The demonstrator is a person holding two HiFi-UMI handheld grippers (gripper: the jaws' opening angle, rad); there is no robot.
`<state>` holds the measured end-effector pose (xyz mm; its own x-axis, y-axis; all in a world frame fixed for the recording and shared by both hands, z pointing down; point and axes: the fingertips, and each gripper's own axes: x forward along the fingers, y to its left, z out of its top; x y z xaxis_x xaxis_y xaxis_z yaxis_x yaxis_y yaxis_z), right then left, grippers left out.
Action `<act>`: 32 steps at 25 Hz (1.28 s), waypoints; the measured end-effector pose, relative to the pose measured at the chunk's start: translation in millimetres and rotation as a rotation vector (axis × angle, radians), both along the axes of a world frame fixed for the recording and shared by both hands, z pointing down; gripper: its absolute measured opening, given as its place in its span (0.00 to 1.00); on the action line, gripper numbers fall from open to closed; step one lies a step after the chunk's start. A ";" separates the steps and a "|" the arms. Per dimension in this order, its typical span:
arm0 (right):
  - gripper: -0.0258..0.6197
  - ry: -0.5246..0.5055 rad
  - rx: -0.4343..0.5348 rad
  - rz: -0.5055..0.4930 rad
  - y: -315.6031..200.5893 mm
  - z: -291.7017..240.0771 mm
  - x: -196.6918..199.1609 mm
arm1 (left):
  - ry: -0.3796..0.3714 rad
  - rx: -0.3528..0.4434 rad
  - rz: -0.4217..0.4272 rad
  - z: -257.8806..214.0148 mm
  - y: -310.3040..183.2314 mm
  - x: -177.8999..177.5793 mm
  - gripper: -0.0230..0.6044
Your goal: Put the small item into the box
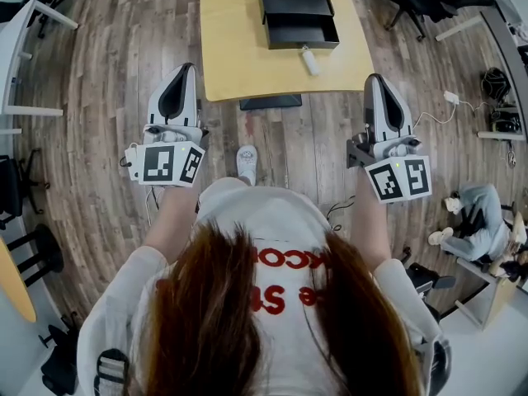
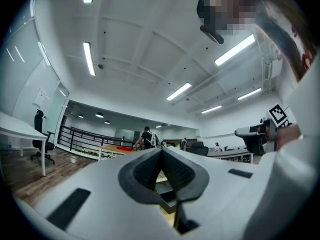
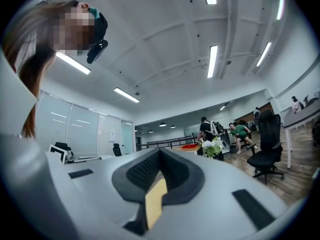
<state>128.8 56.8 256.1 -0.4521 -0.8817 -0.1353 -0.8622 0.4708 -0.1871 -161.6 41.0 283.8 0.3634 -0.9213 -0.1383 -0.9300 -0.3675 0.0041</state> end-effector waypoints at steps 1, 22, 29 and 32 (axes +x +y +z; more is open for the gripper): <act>0.05 0.003 0.006 0.010 -9.4 -1.6 -2.5 | 0.001 0.002 0.005 -1.4 -10.6 -2.3 0.05; 0.05 0.002 -0.039 0.065 -126.3 15.3 -17.2 | 0.016 -0.057 0.050 16.2 -135.4 -14.8 0.05; 0.05 0.012 -0.015 0.011 -176.6 11.1 -9.0 | 0.011 -0.042 0.002 12.2 -169.9 -1.7 0.05; 0.05 0.016 -0.013 -0.033 -201.5 12.4 -4.2 | 0.016 -0.033 -0.038 11.8 -186.9 4.9 0.05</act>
